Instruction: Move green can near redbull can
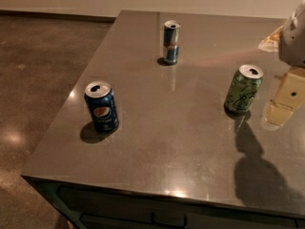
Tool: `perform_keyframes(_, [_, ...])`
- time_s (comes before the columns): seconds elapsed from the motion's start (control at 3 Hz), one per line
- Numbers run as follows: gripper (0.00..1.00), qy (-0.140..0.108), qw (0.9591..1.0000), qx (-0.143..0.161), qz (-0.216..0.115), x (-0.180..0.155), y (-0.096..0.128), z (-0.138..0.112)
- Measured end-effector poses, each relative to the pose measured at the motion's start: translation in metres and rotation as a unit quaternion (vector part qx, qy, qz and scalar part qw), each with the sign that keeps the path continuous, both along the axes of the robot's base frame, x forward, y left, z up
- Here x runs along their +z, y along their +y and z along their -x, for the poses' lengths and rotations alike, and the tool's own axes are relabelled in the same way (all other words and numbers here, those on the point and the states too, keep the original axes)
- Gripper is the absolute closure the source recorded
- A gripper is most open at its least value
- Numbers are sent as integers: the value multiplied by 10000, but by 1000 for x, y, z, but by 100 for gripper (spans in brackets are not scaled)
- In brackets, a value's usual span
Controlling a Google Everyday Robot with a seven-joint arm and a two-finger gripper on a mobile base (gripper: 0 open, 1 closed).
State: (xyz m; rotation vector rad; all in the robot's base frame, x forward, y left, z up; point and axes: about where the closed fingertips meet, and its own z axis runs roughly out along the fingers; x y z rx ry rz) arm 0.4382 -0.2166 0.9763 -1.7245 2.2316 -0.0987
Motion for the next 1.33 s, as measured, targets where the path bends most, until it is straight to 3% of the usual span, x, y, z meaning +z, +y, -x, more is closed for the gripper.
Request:
perform_keyframes(0.33, [0, -1, 10000, 0, 0, 0, 0, 0])
perform_keyframes(1.0, [0, -86, 9987, -510, -32, -7, -6, -36])
perform_keyframes(1.33, [0, -124, 9955, -855, -399, -29, -14, -65])
